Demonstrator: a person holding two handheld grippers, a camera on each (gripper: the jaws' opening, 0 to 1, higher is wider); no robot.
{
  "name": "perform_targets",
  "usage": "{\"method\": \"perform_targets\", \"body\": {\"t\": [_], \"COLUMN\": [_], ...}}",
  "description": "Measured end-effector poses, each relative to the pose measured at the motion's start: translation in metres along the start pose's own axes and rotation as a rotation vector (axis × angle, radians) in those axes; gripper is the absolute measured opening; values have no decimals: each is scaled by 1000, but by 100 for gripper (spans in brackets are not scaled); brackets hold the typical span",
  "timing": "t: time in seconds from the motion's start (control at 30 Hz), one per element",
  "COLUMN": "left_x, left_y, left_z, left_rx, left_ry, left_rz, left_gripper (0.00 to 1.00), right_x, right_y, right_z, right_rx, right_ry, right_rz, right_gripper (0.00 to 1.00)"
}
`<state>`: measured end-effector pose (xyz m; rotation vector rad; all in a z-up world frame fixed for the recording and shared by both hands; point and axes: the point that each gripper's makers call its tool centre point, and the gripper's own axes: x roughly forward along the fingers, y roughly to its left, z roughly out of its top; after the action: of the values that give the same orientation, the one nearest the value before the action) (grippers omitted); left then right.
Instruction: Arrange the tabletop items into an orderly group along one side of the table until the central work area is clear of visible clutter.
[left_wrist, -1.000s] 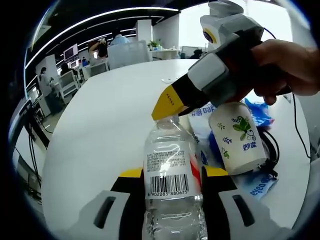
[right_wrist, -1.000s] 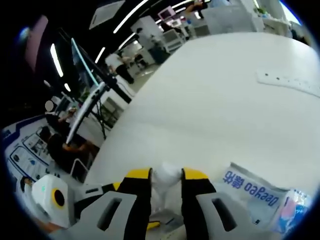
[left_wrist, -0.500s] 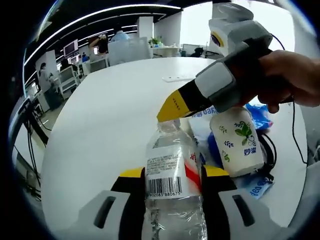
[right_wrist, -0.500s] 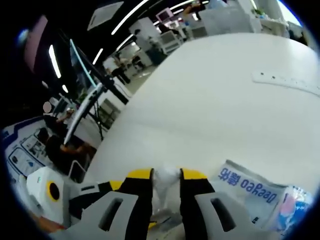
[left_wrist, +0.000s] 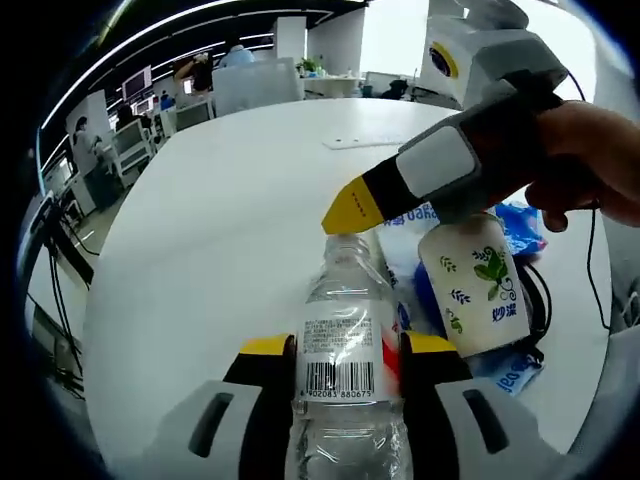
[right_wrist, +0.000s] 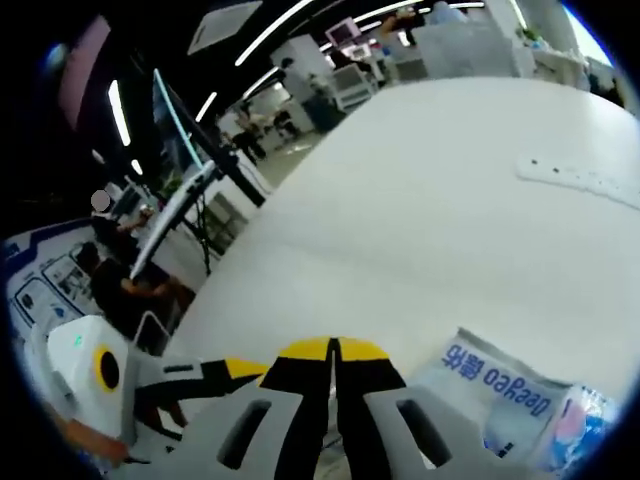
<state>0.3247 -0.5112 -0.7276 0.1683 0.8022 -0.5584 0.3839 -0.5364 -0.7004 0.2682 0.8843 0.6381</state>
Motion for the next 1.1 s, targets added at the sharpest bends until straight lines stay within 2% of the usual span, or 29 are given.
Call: {"method": "perform_targets", "body": {"t": [0.53,0.9,1.1], "left_x": [-1,-1,-2], "left_y": [-3,-4,-4], "left_z": [-4,-10,-17], "left_rx": [51,56,68], "left_ry": [30,49,71], "left_rz": [-2,-7,-5], "left_gripper": [42,44,45], "right_x": [-12,-21,-25], "right_y": [4,7,7], "right_z": [12,20,24], "right_rx": [-139,-204,-225], "right_ry": [-33,-54,-73], "right_rz": [3,-1,-6], "right_gripper": [0,7,16]}}
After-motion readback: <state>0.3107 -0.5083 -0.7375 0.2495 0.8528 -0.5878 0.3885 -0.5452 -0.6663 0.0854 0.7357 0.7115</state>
